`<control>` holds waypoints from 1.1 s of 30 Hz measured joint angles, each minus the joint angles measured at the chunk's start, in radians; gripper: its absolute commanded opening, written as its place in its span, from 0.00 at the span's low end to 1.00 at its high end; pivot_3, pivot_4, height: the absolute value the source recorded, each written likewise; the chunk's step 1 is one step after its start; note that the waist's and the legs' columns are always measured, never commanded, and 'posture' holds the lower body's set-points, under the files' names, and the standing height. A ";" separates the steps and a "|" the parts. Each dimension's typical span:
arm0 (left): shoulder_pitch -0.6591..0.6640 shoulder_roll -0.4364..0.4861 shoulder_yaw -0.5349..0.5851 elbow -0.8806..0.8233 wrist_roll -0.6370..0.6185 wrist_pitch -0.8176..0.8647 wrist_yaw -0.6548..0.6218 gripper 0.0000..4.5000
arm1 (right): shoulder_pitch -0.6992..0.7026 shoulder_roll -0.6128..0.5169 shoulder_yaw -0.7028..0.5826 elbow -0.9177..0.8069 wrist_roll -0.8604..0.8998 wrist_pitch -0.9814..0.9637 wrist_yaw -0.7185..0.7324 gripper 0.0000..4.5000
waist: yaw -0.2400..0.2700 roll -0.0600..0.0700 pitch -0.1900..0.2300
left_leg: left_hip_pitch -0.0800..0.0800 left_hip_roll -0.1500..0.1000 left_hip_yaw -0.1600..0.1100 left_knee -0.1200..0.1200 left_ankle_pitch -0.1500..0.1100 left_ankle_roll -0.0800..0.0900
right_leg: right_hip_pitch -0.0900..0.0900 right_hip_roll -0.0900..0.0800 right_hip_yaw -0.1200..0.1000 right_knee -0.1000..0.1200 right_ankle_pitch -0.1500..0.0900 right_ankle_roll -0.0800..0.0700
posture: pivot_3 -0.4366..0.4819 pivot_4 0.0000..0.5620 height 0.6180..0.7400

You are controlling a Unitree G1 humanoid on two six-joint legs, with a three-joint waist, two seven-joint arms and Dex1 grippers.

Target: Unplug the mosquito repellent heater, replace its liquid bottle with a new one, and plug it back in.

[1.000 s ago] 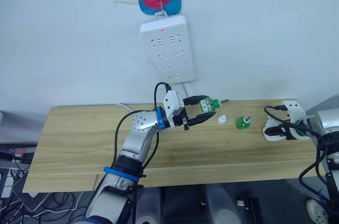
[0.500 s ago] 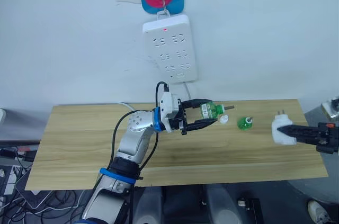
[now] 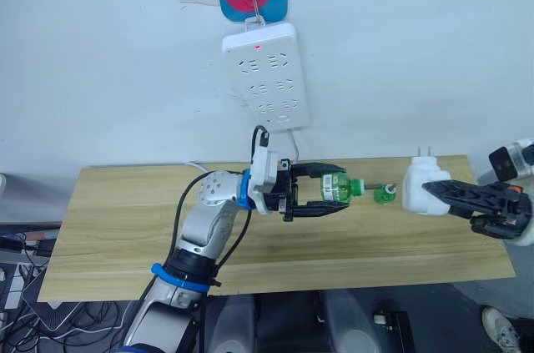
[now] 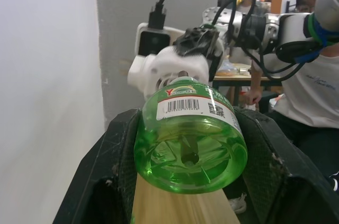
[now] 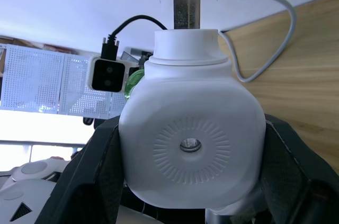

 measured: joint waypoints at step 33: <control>0.003 -0.016 -0.036 0.020 0.027 0.002 0.004 0.51 | -0.082 0.040 0.102 -0.075 0.002 -0.061 0.002 0.66 | 0.001 0.000 0.000 | 0.000 0.000 0.000 0.000 0.000 0.000 | 0.000 0.000 0.000 -0.001 0.000 0.000 | 0.38 0.59 1.00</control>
